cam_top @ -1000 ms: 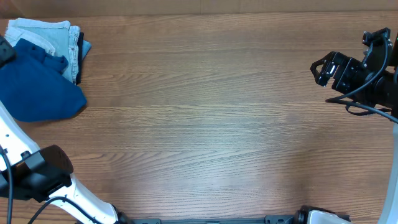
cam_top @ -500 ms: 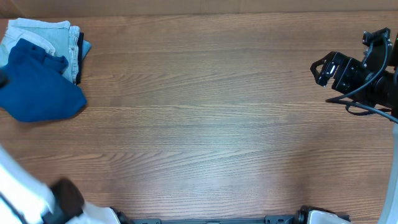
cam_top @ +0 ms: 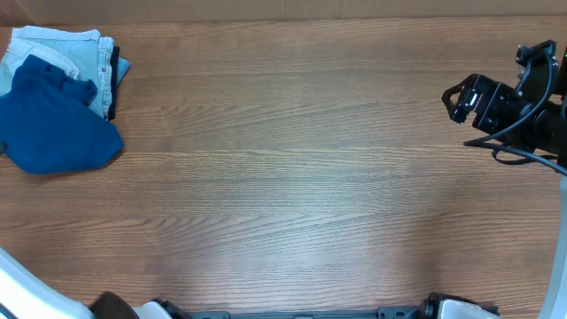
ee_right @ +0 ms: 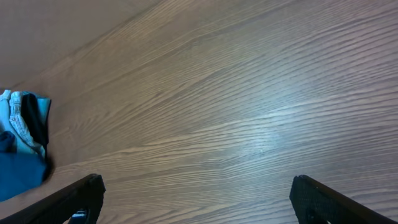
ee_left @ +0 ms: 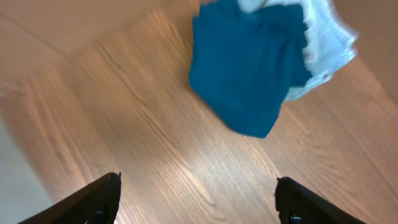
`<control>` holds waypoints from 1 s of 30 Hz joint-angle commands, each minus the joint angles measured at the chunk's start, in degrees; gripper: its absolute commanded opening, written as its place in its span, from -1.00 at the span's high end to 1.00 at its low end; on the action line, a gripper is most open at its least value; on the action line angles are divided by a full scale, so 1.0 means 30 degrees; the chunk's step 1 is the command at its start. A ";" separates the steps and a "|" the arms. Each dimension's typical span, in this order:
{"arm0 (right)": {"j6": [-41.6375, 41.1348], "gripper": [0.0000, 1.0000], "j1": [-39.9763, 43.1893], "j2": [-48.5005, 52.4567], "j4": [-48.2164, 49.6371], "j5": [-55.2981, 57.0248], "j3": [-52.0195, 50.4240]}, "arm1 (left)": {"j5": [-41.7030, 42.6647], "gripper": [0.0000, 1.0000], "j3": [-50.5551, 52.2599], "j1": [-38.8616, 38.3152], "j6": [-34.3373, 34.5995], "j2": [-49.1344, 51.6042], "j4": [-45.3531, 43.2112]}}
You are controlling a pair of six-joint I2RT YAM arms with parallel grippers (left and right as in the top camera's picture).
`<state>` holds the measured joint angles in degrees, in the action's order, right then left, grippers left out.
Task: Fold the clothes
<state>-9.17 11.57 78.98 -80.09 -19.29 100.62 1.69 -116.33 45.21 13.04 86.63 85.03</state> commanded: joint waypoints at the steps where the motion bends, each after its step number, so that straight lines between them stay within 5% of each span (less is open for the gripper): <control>1: 0.0080 -1.00 0.0022 -0.0066 0.0044 -0.0095 0.0466 | 0.5989 -0.68 0.3453 0.2718 -0.3191 0.0423 -0.2047; 9: 0.0087 -1.00 0.0022 -0.0066 0.0102 -0.0087 0.0466 | 0.9289 -0.64 0.6710 0.5705 -0.5289 0.4488 -0.4590; 19: 0.0080 -1.00 0.0022 -0.0066 0.0058 -0.0087 0.0466 | 1.1701 -0.63 0.6747 0.6047 -0.7147 0.8546 -0.6419; 30: 0.0087 -1.00 0.0022 -0.0066 0.0066 0.0131 0.0466 | 1.4892 -1.00 0.6819 0.5697 -1.1992 0.9136 -0.9515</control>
<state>-9.19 11.57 78.98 -80.12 -19.25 100.62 38.59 -96.40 63.13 -13.34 112.55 56.99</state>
